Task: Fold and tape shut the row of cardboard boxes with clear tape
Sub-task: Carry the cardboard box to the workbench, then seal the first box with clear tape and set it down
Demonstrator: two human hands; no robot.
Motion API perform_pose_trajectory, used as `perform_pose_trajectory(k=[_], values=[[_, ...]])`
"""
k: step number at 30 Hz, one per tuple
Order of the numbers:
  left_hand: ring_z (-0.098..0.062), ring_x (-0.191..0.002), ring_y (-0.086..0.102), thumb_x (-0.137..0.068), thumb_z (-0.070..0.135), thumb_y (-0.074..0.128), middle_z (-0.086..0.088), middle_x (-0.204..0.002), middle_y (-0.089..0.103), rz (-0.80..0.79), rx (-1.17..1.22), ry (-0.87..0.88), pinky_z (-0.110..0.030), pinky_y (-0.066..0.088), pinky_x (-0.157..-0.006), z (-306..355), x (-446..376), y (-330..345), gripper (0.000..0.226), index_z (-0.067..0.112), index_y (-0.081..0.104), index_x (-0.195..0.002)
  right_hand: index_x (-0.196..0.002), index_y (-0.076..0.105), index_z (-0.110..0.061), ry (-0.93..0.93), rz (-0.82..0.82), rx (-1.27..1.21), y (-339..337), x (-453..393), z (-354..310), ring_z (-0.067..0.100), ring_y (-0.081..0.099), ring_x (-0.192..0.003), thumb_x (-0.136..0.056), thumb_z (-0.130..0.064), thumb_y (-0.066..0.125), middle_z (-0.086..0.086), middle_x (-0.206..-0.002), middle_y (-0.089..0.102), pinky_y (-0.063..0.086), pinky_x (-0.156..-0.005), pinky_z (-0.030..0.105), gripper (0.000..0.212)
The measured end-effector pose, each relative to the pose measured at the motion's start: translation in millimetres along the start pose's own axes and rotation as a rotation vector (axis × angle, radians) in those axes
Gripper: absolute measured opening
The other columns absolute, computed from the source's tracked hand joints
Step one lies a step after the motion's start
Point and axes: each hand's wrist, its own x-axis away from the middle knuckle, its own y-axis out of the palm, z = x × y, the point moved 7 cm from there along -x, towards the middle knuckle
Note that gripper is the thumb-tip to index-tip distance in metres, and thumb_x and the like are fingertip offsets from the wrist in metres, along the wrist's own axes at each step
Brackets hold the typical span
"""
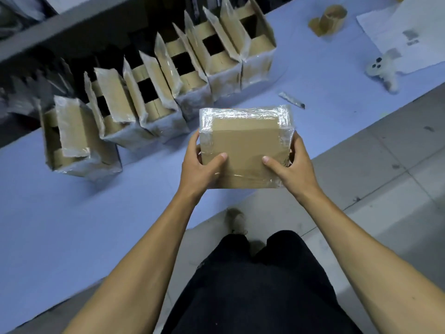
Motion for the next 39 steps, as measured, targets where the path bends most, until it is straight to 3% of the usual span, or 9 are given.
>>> perform_pose_trajectory(k=[7, 14, 18, 20, 24, 31, 34, 37, 39], values=[[0.000, -0.099, 0.068, -0.072, 0.037, 0.082, 0.013, -0.123, 0.065, 0.214, 0.055, -0.059, -0.017, 0.056, -0.064, -4, -12, -14, 0.074, 0.052, 0.043, -0.134, -0.151, 0.026, -0.027, -0.040, -0.215, 0.066, 19, -66, -9, 0.013, 0.049, -0.130, -0.077, -0.033, 0.082, -0.007, -0.145, 0.048, 0.045, -0.107, 0.044, 0.092], [-0.007, -0.107, 0.068, -0.069, 0.037, 0.083, 0.011, -0.121, 0.067, 0.369, 0.000, -0.130, -0.040, 0.059, -0.092, -9, -5, -10, 0.073, 0.060, 0.039, -0.123, -0.154, 0.021, -0.032, -0.082, -0.421, 0.096, 28, -108, -15, 0.011, 0.049, -0.129, -0.078, -0.027, 0.082, -0.007, -0.147, 0.040, 0.046, -0.107, 0.040, 0.097], [0.001, -0.105, 0.066, -0.068, 0.038, 0.083, 0.017, -0.120, 0.064, 0.467, -0.009, -0.145, -0.030, 0.059, -0.087, -8, 7, -21, 0.073, 0.062, 0.038, -0.121, -0.151, 0.029, -0.034, -0.150, -0.500, 0.082, 45, -112, -28, -0.009, 0.053, -0.113, -0.076, -0.023, 0.083, -0.049, -0.117, 0.042, 0.048, -0.095, 0.013, 0.092], [0.001, -0.106, 0.065, -0.069, 0.039, 0.083, 0.016, -0.124, 0.062, 0.496, 0.001, -0.134, -0.030, 0.059, -0.088, -8, 9, -29, 0.078, 0.057, 0.035, -0.127, -0.149, 0.032, -0.031, -0.188, -0.516, 0.073, 54, -114, -34, -0.011, 0.054, -0.110, -0.077, -0.020, 0.082, -0.047, -0.118, 0.046, 0.049, -0.093, 0.013, 0.089], [-0.007, -0.115, 0.063, -0.072, 0.036, 0.085, 0.010, -0.130, 0.063, 0.505, 0.024, -0.077, -0.025, 0.058, -0.089, -9, 12, -40, 0.076, 0.046, 0.043, -0.134, -0.139, 0.040, -0.031, -0.245, -0.561, 0.037, 73, -115, -43, 0.008, 0.058, -0.116, -0.076, -0.015, 0.083, -0.004, -0.132, 0.058, 0.051, -0.098, 0.030, 0.078], [-0.001, -0.090, 0.068, -0.076, 0.021, 0.084, 0.024, -0.092, 0.072, 0.478, -0.010, -0.134, -0.017, 0.052, -0.075, -51, 33, -55, 0.038, 0.036, 0.066, -0.106, -0.116, 0.056, -0.031, -0.342, -0.583, 0.204, 90, -100, -22, 0.002, 0.058, -0.102, -0.075, -0.013, 0.081, -0.008, -0.118, 0.058, 0.046, -0.080, 0.011, 0.052], [-0.002, -0.092, 0.066, -0.075, 0.035, 0.086, 0.029, -0.091, 0.069, 0.464, -0.009, -0.198, -0.014, 0.051, -0.076, -66, 42, -53, 0.032, 0.037, 0.066, -0.100, -0.115, 0.055, -0.049, -0.351, -0.612, 0.224, 91, -89, -19, 0.004, 0.056, -0.115, -0.078, -0.029, 0.081, -0.030, -0.121, 0.054, 0.047, -0.090, 0.018, 0.050], [0.005, -0.093, 0.065, -0.075, 0.052, 0.078, 0.028, -0.096, 0.071, 0.451, 0.027, -0.174, -0.010, 0.050, -0.075, -62, 43, -52, 0.030, 0.043, 0.069, -0.102, -0.103, 0.058, -0.050, -0.294, -0.588, 0.203, 91, -85, -18, -0.005, 0.058, -0.106, -0.081, -0.043, 0.075, -0.029, -0.114, 0.059, 0.046, -0.079, 0.007, 0.028], [0.003, -0.096, 0.065, -0.080, 0.053, 0.073, 0.025, -0.099, 0.072, 0.466, 0.022, -0.170, -0.019, 0.053, -0.083, -60, 43, -54, 0.022, 0.046, 0.070, -0.100, -0.095, 0.059, -0.045, -0.286, -0.544, 0.232, 89, -87, -17, -0.006, 0.058, -0.098, -0.085, -0.048, 0.068, -0.028, -0.103, 0.061, 0.047, -0.077, 0.009, 0.014]])
